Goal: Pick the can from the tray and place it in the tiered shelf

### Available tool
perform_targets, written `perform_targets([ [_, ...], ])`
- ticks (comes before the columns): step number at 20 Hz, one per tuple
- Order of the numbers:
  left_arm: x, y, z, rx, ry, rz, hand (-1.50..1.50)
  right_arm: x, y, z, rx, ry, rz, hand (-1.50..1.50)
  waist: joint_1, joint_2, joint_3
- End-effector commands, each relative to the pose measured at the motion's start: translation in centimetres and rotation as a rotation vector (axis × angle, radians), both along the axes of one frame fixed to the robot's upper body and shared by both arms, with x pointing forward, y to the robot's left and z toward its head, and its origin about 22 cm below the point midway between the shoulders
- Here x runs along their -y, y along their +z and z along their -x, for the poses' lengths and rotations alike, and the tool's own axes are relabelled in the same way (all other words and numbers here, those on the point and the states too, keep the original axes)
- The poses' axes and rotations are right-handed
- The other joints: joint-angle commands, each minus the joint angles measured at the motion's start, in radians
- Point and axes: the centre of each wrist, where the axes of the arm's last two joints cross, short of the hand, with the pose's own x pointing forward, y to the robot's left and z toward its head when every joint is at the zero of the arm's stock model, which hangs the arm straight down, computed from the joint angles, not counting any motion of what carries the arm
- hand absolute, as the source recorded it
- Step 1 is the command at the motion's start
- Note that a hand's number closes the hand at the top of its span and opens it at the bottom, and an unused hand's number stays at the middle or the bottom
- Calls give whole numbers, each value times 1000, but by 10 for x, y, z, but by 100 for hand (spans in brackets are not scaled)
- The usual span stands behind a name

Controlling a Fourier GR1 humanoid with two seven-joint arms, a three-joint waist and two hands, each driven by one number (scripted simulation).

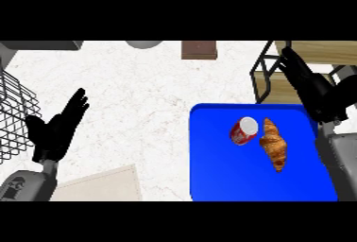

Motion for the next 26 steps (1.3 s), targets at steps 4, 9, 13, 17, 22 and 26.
perform_targets([
  [4,30,-2,0,125,-40,-57,0,20,10,11,11,-297,-66,-150,-16,-5,19],
  [9,26,11,-6,145,-55,-60,0,85,-26,38,-83,-565,228,150,-77,23,-6],
  [13,46,5,-10,156,-77,-45,0,58,-78,57,45,-949,144,-150,-50,5,19],
  [17,53,-6,4,136,-101,-52,0,31,-100,79,191,-1086,20,-150,-18,-3,21],
  [22,54,13,-4,148,-113,-40,0,31,-95,108,189,-820,-62,-150,-8,-3,20],
  [26,73,-9,-3,139,-109,-55,0,23,-53,105,65,-660,120,-150,-10,-3,18],
])
